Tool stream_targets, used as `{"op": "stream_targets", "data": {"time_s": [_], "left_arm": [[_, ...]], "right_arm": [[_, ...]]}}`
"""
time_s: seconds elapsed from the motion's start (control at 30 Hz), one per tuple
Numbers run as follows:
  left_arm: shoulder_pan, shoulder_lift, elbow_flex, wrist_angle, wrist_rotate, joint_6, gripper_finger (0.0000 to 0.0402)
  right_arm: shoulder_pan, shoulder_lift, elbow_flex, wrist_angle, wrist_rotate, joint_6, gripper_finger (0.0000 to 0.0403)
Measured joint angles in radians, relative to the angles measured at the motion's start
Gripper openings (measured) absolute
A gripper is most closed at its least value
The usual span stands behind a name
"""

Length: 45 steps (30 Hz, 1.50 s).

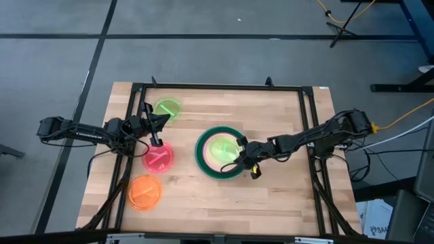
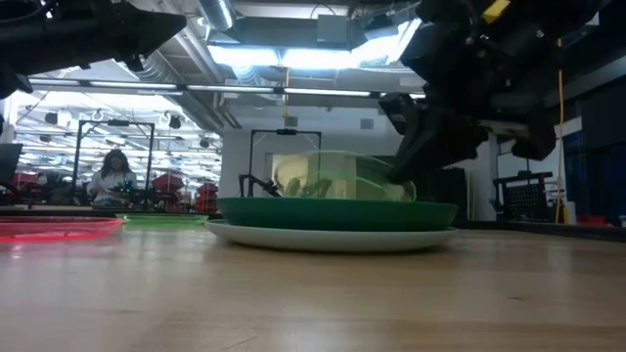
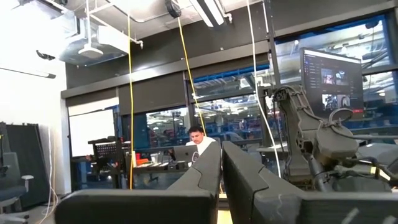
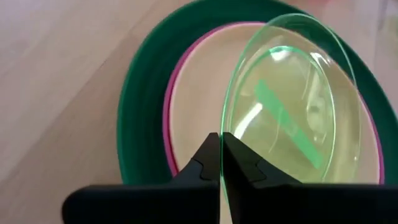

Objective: Stack plastic plates
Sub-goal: Stack the right green plate on the light orange plate, then stack the green plate on the other green plate

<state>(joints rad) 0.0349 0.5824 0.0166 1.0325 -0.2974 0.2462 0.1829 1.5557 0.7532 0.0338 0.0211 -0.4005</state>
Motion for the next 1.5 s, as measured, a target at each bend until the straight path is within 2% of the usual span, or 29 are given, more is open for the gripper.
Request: {"op": "stream_targets", "data": {"time_s": [0.37, 0.7, 0.87, 1.23, 1.37, 1.5], "left_arm": [[0.0, 0.0, 0.0, 0.0, 0.001, 0.0, 0.0009], [0.0, 0.0, 0.0, 0.0, 0.003, -0.001, 0.0009], [0.0, 0.0, 0.0, 0.0, 0.003, -0.002, 0.0009], [0.0, 0.001, 0.015, -0.014, 0.014, -0.049, 0.0009], [0.0, 0.043, 0.079, -0.126, 0.022, -0.086, 0.0009], [0.0, 0.145, 0.177, -0.262, -0.004, -0.115, 0.0009]], "right_arm": [[0.0, 0.011, 0.0, 0.023, 0.039, 0.036, 0.0008], [0.0, 0.011, 0.0, 0.024, 0.066, 0.038, 0.0104], [0.0, 0.0, 0.0, 0.02, 0.066, 0.03, 0.013], [0.0, -0.241, 0.0, -0.028, 0.057, 0.027, 0.0134], [-0.015, -0.323, -0.001, -0.102, 0.044, 0.029, 0.0134], [-0.032, -0.391, -0.047, -0.072, 0.039, 0.03, 0.0134]]}}
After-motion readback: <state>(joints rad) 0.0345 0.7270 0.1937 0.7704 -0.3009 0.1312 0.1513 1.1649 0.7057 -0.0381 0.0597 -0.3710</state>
